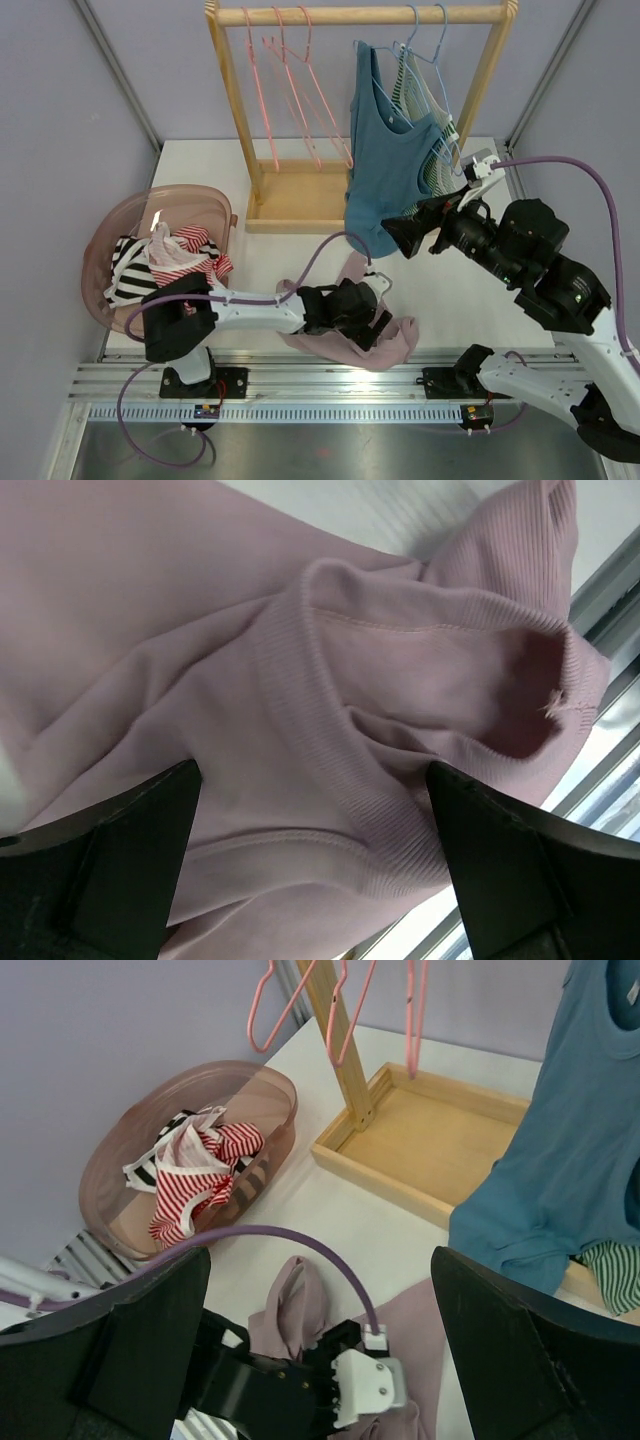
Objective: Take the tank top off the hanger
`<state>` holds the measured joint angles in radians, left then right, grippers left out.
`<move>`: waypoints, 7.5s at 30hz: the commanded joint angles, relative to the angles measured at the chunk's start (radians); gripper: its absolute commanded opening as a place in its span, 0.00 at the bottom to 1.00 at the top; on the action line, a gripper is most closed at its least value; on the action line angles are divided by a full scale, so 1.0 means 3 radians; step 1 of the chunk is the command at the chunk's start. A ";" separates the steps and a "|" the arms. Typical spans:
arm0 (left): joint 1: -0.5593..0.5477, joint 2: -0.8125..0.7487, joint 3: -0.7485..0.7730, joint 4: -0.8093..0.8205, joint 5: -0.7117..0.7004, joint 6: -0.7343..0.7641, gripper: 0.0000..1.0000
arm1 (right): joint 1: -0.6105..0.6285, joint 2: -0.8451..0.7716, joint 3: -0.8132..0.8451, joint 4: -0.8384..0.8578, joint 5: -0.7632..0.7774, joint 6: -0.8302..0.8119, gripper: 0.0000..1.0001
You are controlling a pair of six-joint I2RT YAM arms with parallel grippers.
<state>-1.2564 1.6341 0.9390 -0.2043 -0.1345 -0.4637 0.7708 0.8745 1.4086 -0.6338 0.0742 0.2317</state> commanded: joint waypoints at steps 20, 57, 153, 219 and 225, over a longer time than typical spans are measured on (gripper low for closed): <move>-0.0378 -0.0312 0.0086 -0.0602 -0.1325 -0.0545 0.00 | 0.0018 -0.0430 -0.0211 0.0032 -0.0385 0.0112 0.99; 0.1835 -0.2630 0.1472 -0.2668 -0.2676 0.0109 0.00 | 0.0018 -0.0364 -0.0237 0.0175 -0.0355 0.0046 0.99; 0.2920 -0.3356 -0.0476 -0.1354 0.1302 0.0569 0.99 | -0.1419 0.3379 0.3690 -0.0858 -0.0232 -0.0844 0.00; 0.0287 -0.1285 0.2203 -0.0331 -0.0850 0.1269 0.81 | -0.1419 0.0056 0.1824 -0.1978 -0.2630 -0.0174 0.00; 0.0287 -0.1249 0.2131 -0.0326 -0.0973 0.1285 0.57 | -0.1419 0.0061 0.1819 -0.1952 -0.2640 -0.0194 0.00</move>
<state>-1.1694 1.2541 1.5814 -0.3614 -0.3656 -0.0982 0.3450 0.8951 1.9446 -1.3060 -0.6884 0.1699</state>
